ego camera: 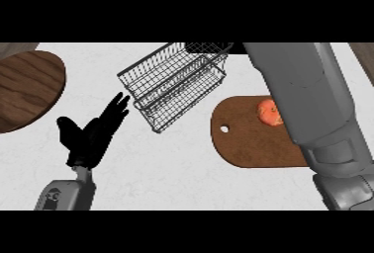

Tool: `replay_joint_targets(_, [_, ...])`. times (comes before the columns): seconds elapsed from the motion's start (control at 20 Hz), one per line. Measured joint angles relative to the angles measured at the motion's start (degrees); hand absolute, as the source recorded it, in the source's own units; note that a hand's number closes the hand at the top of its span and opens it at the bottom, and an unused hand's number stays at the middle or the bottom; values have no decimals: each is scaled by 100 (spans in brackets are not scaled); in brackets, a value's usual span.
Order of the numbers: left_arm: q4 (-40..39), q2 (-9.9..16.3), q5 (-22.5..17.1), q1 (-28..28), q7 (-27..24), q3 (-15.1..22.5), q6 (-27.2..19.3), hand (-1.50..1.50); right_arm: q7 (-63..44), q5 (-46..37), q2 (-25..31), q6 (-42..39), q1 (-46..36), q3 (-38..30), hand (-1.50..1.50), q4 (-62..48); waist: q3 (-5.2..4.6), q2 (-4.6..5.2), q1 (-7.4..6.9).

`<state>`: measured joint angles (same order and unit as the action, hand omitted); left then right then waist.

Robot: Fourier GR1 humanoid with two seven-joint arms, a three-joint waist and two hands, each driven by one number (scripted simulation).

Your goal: Pick the bell pepper from the cutting board and place it in the tiered basket

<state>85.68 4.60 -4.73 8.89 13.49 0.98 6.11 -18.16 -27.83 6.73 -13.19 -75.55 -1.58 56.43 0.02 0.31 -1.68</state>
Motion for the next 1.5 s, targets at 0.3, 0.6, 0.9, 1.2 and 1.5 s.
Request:
replay_joint_targets(0.3, [39,-86,84,25,81,86,-71,0,388,11,-468,632,-243,-117,150,-1083,-1,11,-25])
replay_joint_targets(0.6, [-36,-142,96,162,84,146,-35,0,912,1192,-625,1107,-314,-54,-150,-1851,-6,44,-185])
replay_joint_targets(0.9, [-87,-206,141,240,109,232,-18,0,1569,2241,-662,1450,-703,432,-150,-2414,-9,49,-282])
replay_joint_targets(1.2, [-131,-164,76,244,136,168,53,0,2104,2844,-672,2369,-941,721,-150,-2680,-11,43,-271])
replay_joint_targets(1.5, [-10,-83,47,115,171,52,35,0,2058,3142,-561,3015,-998,250,-150,-2946,-6,20,-89])
